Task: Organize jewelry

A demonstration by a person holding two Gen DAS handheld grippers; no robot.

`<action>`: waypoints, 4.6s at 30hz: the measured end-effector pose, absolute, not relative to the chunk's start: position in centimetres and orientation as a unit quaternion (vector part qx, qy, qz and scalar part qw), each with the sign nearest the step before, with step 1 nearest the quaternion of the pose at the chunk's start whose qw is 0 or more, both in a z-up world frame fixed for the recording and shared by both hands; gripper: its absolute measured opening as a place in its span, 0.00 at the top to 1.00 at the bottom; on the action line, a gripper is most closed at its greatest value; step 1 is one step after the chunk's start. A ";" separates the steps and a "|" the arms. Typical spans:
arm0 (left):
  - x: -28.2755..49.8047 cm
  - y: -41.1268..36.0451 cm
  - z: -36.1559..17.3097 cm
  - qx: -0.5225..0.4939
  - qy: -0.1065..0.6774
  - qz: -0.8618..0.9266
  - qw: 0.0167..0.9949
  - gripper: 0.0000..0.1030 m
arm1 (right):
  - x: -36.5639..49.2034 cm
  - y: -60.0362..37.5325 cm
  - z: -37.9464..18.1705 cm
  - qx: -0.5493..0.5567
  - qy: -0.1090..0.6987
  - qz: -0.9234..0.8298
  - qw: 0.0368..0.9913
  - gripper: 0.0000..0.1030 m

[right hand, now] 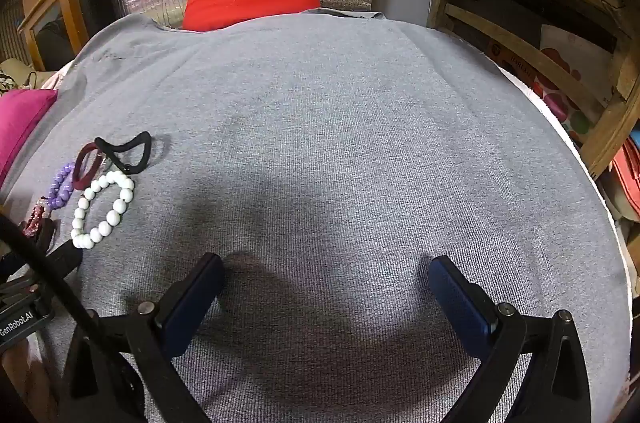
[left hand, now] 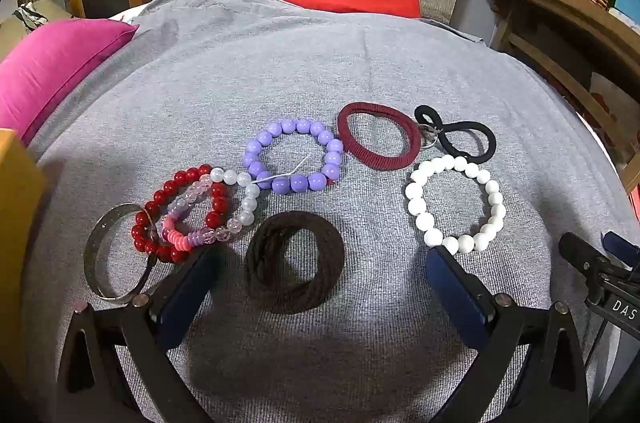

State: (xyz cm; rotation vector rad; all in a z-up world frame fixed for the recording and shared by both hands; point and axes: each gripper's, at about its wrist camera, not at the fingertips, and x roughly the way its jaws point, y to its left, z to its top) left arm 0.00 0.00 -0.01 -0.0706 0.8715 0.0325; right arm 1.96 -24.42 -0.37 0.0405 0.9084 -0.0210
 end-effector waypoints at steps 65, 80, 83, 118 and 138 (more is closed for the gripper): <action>-21.8 6.4 14.8 -0.004 0.232 0.195 0.953 0.00 | -15.1 -16.2 16.7 -0.034 0.228 0.163 0.959 0.00; -20.3 9.3 12.9 -0.038 0.261 0.209 0.942 0.00 | -12.3 -14.1 13.8 -0.020 0.268 0.171 0.948 0.00; -20.3 9.3 12.9 -0.035 0.261 0.212 0.941 0.00 | -12.1 -14.3 13.6 -0.012 0.273 0.170 0.947 0.00; -8.2 3.7 7.3 -0.038 0.375 0.103 0.920 0.23 | 2.9 -16.5 3.4 0.108 0.446 0.176 0.871 0.55; -1.6 1.2 1.5 -0.080 0.441 -0.008 0.894 0.69 | 3.8 -16.7 1.7 0.040 0.440 0.181 0.878 0.90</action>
